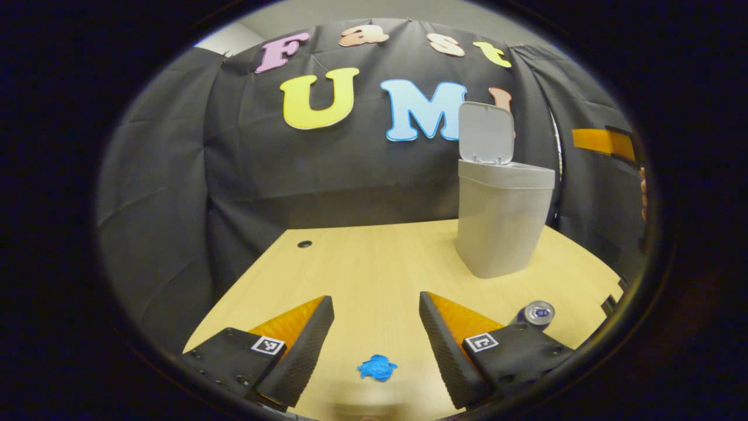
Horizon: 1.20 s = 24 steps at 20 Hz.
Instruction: Press the lid of the desktop garbage bin to open it, pick up the crumpled paper on the desktop and throw it into the bin, then pick up the pop can on the desktop and drop it into the bin, and finally close the garbage bin lid.
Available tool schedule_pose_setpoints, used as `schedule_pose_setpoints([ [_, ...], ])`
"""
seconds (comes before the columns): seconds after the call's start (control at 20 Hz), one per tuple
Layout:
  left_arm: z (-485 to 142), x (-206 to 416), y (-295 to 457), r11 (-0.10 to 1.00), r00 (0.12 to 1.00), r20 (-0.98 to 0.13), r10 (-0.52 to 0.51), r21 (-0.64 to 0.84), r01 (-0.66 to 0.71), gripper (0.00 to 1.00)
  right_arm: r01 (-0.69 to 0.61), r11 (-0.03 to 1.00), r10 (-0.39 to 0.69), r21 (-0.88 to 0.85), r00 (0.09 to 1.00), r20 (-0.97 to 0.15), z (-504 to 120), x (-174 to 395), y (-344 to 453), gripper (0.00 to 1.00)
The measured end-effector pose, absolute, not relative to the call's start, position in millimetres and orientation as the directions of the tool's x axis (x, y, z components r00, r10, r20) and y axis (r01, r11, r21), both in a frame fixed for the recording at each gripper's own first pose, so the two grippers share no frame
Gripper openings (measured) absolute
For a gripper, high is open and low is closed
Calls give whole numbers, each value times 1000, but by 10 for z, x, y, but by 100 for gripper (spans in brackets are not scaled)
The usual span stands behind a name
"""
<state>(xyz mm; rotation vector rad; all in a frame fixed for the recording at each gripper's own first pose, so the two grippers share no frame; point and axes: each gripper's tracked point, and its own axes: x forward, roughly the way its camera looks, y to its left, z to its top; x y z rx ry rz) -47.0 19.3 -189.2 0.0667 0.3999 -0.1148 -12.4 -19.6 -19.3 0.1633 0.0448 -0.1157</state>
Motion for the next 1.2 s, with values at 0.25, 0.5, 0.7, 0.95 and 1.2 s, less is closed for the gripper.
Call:
schedule_pose_setpoints([
  [0.25,-2239,-478,179,983,874,-465,-141,42,181,96,171,974,-160,145,983,-89,-258,-299,-183,93],
  [0.5,-2837,-495,224,984,795,-595,-123,34,177,96,182,976,-169,123,980,-108,-274,-359,-169,94],
  [0.7,-3255,-513,291,988,714,-694,-93,24,152,98,156,982,-145,108,984,-103,-252,-329,-144,94],
  [0.95,-3557,-563,296,992,658,-749,-76,11,127,96,133,987,-122,93,986,-112,-302,-309,-188,94],
  [1.2,-3628,-558,338,995,647,-759,-72,-12,98,76,141,985,-127,102,983,-133,-408,-279,-326,94],
])
